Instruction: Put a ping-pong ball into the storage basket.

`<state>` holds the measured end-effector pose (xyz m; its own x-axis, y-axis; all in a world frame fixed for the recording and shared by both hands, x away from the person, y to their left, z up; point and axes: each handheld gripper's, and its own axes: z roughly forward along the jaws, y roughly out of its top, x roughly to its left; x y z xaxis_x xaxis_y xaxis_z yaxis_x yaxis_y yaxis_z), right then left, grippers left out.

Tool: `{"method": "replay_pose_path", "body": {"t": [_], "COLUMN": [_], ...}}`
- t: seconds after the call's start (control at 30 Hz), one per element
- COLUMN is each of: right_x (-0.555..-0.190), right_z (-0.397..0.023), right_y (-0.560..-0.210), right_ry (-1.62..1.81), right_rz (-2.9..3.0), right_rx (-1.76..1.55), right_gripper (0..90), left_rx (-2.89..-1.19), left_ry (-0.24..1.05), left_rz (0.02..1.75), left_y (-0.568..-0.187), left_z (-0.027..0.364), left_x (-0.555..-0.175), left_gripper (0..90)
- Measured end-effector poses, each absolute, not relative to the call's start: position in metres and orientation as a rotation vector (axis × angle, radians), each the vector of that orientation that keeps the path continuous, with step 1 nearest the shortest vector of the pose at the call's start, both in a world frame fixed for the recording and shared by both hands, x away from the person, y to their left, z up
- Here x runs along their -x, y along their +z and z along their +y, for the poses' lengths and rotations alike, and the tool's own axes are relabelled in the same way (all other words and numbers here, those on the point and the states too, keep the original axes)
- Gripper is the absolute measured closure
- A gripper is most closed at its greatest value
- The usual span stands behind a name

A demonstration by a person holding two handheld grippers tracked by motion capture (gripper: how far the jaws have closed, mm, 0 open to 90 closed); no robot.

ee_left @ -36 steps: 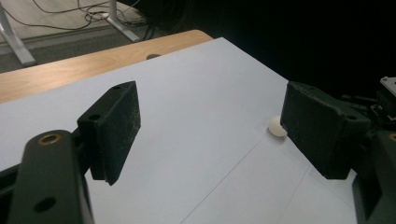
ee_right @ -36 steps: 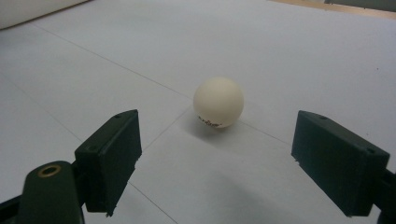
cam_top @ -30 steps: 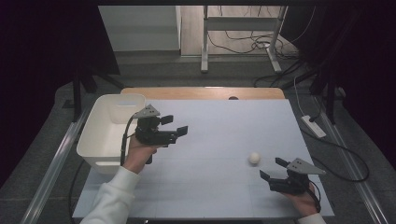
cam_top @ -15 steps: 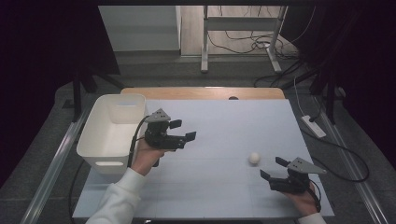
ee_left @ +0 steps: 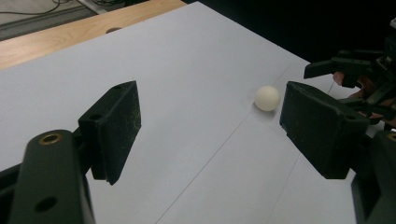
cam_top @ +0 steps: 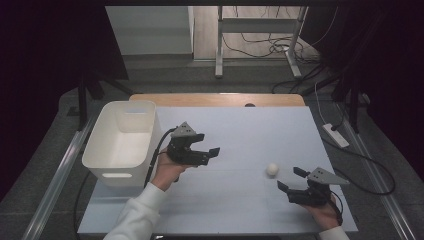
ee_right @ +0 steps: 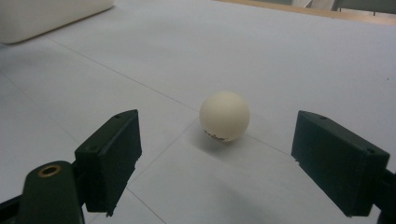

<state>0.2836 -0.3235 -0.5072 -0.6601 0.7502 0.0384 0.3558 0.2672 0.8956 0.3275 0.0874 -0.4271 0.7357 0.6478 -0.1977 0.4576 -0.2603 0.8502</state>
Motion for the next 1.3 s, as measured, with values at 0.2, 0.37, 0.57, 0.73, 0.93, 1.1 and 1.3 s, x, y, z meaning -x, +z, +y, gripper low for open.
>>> {"method": "replay_pose_path", "body": {"t": [0.2,0.37,0.57,0.73,0.93,1.1,1.3], "right_x": [-0.283,-0.281,-0.279,-0.278,-0.278,-0.278,-0.277], "right_z": [-0.321,-0.324,-0.326,-0.324,-0.324,-0.325,-0.329], "right_y": [-0.508,-0.507,-0.508,-0.508,-0.507,-0.507,-0.506], "right_ry": [1.354,1.347,1.333,1.332,1.331,1.341,1.35], "right_rz": [2.162,2.153,2.146,2.15,2.147,2.143,2.127], "right_rx": [-0.995,-0.999,-1.007,-0.995,-0.995,-1.0,-1.017], "right_gripper": [16.0,16.1,16.1,16.1,16.1,16.1,16.1], "left_rx": [-1.922,-1.93,-1.944,-1.958,-1.976,-1.984,-1.993], "left_ry": [0.221,0.209,0.188,0.176,0.166,0.153,0.137], "left_rz": [0.845,0.827,0.809,0.801,0.786,0.783,0.77], "left_y": [-0.433,-0.437,-0.443,-0.448,-0.451,-0.455,-0.459], "left_z": [0.082,0.076,0.067,0.058,0.048,0.042,0.034], "left_x": [-0.328,-0.332,-0.337,-0.34,-0.346,-0.349,-0.352], "left_gripper": [21.3,21.5,21.6,21.7,21.8,21.9,22.0]}}
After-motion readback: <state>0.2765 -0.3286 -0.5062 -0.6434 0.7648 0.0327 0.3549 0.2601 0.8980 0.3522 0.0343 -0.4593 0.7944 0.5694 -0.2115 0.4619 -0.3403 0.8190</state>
